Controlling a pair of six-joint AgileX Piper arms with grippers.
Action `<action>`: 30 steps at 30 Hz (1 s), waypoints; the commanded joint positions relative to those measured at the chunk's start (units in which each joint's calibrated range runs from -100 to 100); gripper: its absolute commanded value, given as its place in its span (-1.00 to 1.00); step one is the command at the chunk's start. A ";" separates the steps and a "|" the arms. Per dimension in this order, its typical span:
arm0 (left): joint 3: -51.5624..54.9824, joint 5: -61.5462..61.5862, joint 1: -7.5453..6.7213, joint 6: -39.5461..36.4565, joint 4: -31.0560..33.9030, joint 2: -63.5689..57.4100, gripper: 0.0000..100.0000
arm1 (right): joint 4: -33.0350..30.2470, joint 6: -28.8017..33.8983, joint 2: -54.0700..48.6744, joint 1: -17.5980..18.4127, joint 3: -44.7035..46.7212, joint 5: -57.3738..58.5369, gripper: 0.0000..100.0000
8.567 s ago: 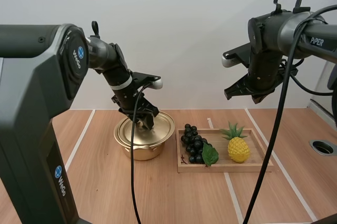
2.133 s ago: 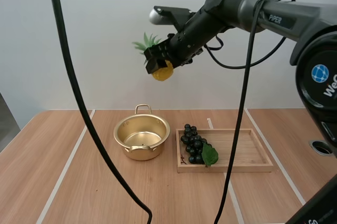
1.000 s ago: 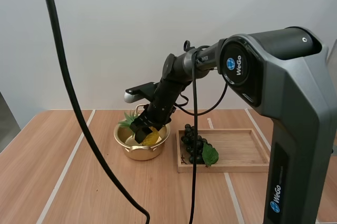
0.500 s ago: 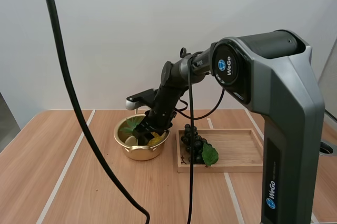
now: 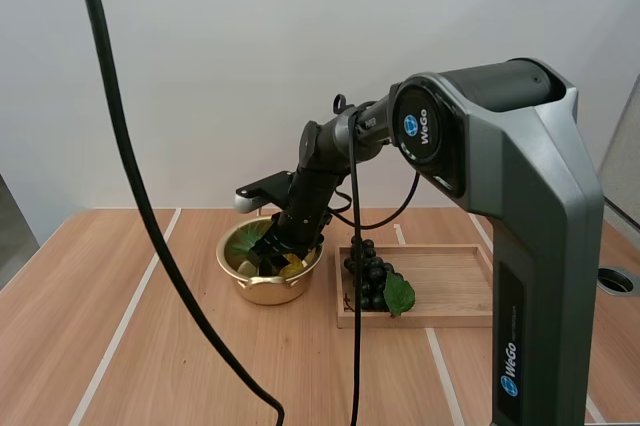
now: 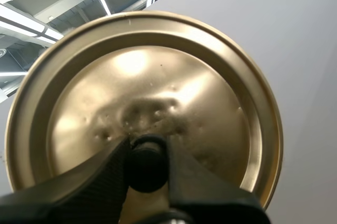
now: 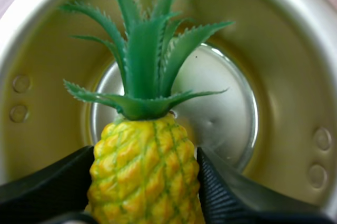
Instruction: Open the pot, put the pineapple inside, and close it
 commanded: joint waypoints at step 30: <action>-0.19 0.15 0.00 -0.56 1.05 0.18 -1.00 | -7.92 3.05 -10.71 -0.42 -6.49 2.68 1.00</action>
